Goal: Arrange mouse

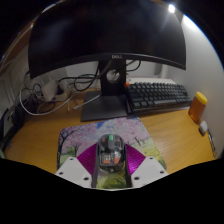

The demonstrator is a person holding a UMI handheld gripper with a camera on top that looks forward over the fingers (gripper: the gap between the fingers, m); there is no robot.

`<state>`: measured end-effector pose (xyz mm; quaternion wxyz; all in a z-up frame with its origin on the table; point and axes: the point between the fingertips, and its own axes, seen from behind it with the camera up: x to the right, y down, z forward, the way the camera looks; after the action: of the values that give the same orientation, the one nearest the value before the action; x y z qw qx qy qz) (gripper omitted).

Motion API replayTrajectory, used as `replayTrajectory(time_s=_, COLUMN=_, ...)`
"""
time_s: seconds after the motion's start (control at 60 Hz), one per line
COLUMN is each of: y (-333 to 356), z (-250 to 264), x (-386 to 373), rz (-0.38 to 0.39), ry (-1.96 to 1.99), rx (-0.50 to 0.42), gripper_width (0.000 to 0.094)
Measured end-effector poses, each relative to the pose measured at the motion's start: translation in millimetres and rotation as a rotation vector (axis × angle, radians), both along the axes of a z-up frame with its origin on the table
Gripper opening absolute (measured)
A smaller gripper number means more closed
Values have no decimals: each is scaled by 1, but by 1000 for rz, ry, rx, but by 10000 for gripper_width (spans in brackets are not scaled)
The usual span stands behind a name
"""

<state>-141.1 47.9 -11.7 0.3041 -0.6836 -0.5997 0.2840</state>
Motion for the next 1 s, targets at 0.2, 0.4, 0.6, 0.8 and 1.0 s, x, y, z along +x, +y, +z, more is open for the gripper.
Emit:
replayTrajectory(time_s=0.2, y=-3, z=-1, x=4, rz=16, ry=-17, rx=-12, gripper_width=680)
replayTrajectory(time_s=0.4, y=-5, z=57, x=59, rz=-15, ry=-29, rx=19, gripper_width=855)
replayTrajectory(time_s=0.6, y=-34, z=111, x=175, rz=-23, ry=-96, rx=-7, gripper_width=855)
replayTrajectory(time_s=0.8, y=-48, z=142, x=257, rz=-33, ry=-135, rx=-12, gripper_width=853)
replayTrajectory(time_s=1.0, y=-48, z=160, x=270, rz=1, ry=-107, rx=20, gripper_width=850)
